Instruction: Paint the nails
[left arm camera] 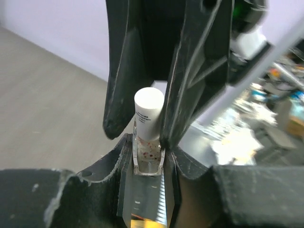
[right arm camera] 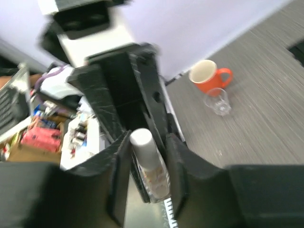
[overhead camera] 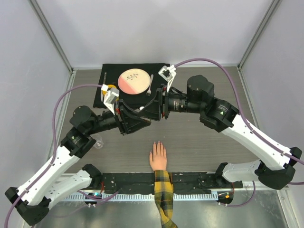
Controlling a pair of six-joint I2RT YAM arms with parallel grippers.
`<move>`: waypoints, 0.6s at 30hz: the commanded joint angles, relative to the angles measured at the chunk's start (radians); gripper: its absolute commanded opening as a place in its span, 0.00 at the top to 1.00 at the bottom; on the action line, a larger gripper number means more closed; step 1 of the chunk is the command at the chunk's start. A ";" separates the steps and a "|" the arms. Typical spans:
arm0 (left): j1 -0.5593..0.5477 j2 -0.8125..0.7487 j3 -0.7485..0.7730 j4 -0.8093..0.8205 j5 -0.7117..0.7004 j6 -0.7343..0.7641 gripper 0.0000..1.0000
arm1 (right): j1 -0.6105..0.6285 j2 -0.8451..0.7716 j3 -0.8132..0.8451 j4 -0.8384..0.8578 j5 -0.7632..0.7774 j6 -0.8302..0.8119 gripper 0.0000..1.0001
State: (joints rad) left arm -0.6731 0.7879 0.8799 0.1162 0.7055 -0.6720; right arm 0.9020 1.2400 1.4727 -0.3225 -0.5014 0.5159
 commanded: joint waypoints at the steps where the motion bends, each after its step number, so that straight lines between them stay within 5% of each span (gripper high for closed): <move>1: -0.005 -0.018 0.120 -0.260 -0.318 0.280 1.00 | 0.024 0.015 0.099 -0.246 0.433 0.027 0.51; 5: -0.005 0.000 0.159 -0.355 -0.420 0.350 1.00 | 0.049 0.055 0.217 -0.326 0.599 0.033 0.32; 18: -0.003 0.063 0.221 -0.429 -0.509 0.391 1.00 | 0.158 0.318 0.563 -0.533 0.773 -0.047 0.43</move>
State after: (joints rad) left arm -0.6750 0.8463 1.0344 -0.3012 0.2527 -0.3172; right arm 1.0302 1.5341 1.9675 -0.8070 0.2001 0.5068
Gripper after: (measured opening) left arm 0.293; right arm 0.581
